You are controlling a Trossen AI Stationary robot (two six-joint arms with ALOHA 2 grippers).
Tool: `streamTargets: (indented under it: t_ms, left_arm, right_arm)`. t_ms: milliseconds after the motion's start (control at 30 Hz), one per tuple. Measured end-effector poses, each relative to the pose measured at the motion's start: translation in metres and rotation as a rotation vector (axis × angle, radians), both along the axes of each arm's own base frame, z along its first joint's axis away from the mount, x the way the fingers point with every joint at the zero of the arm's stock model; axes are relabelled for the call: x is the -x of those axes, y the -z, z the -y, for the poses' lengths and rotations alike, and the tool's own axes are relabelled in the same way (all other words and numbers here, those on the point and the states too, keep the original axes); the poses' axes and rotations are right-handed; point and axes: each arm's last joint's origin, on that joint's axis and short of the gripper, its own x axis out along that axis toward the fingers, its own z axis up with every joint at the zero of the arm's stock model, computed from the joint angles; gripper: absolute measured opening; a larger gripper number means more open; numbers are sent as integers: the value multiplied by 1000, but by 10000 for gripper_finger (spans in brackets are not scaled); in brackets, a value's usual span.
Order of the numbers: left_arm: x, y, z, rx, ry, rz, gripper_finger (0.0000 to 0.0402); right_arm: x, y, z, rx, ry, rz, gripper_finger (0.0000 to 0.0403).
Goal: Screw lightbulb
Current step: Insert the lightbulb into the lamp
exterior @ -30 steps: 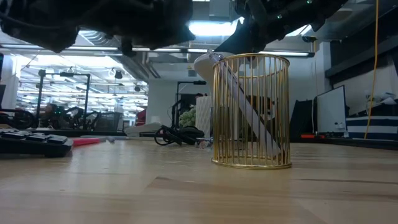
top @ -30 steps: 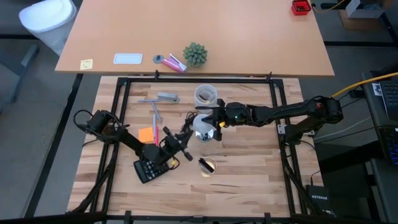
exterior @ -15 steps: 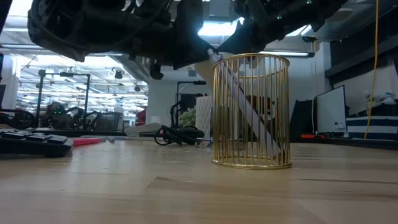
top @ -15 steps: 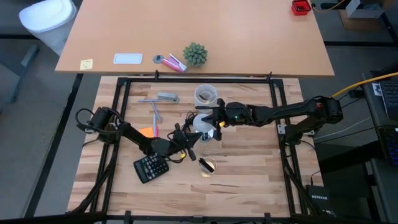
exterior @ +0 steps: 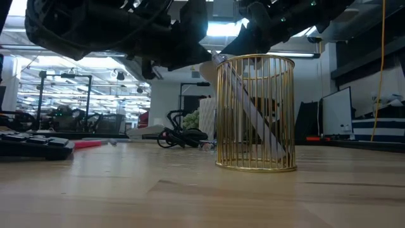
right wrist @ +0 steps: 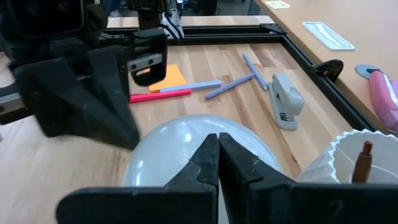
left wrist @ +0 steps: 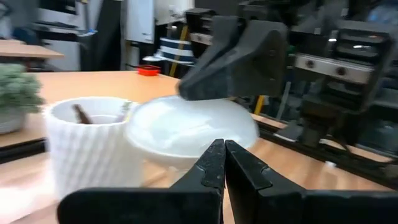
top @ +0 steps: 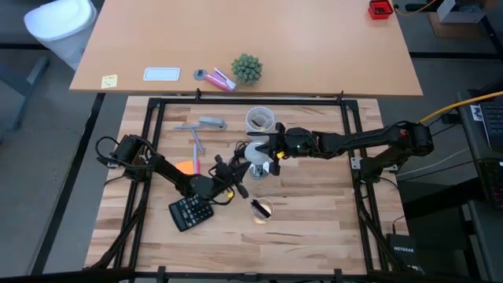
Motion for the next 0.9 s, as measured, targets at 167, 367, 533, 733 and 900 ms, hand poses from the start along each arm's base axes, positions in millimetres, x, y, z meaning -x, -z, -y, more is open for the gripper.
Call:
streamTargets:
  t_ms: [167, 367, 533, 733, 900]
  left_arm:
    - [3, 1, -1, -19, -113, -35, 3]
    - [2, 2, -11, -67, -194, -95, 3]
    - [0, -1, -21, -112, -227, -125, 3]
    - [8, -22, -7, -177, -201, -31, 3]
    - [11, -28, 15, -196, -18, 34, 3]
  right_arm:
    - [0, 0, -1, -7, -14, -1, 5]
    - [0, 0, -2, -16, -32, 1, 5]
    - [0, 0, -2, -14, -27, 1, 5]
    - [0, 0, -2, -13, -25, 1, 5]
    - [0, 0, -1, -10, -19, 1, 5]
